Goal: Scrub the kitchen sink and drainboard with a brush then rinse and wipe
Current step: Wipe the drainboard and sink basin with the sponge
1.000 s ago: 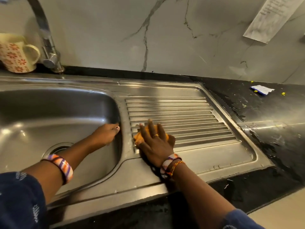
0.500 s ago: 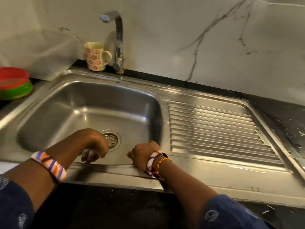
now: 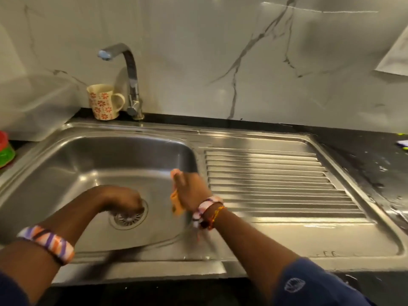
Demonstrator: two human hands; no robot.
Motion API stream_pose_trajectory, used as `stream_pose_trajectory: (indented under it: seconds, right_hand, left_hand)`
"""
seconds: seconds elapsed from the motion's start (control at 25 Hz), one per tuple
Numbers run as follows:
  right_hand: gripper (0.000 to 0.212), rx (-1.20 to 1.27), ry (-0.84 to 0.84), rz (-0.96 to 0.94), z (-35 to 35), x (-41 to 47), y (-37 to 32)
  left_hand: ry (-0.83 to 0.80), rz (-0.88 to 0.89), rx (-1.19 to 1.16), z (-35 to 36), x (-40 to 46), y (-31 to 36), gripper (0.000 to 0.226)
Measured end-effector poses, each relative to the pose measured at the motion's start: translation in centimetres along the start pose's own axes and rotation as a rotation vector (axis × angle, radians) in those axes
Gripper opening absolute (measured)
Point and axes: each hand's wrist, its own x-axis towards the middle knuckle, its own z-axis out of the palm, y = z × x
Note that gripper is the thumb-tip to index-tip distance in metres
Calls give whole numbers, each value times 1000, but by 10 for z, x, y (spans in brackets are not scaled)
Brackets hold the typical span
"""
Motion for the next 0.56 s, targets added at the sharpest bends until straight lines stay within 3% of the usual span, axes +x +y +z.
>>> stream_pose_trajectory:
  seconds: [0.12,0.28,0.32,0.4,0.48,0.56]
  right_hand:
    - [30,-266,379,152,-83,-8,62]
    - [29,-550,864,614,-156,-55,147]
    - [37,-503,891,770,-167,-66,168]
    - [68,-341,692,1041,-173,-85,202]
    - [89,-378,491,1103,-167,-95,227]
    - [83,-428,487,1078,-165,-93,238]
  left_hand:
    - [83,215,-59,-7,29,55,39]
    - [356,182,-293,-3,62,110,66]
    - [404,156,-389,-3,68,119,67]
    - [468,90,-588,-6,84,129,65]
    - [540,31,-744,-11,101,134,65]
    - [629,-15,-845,-19,115,138,66]
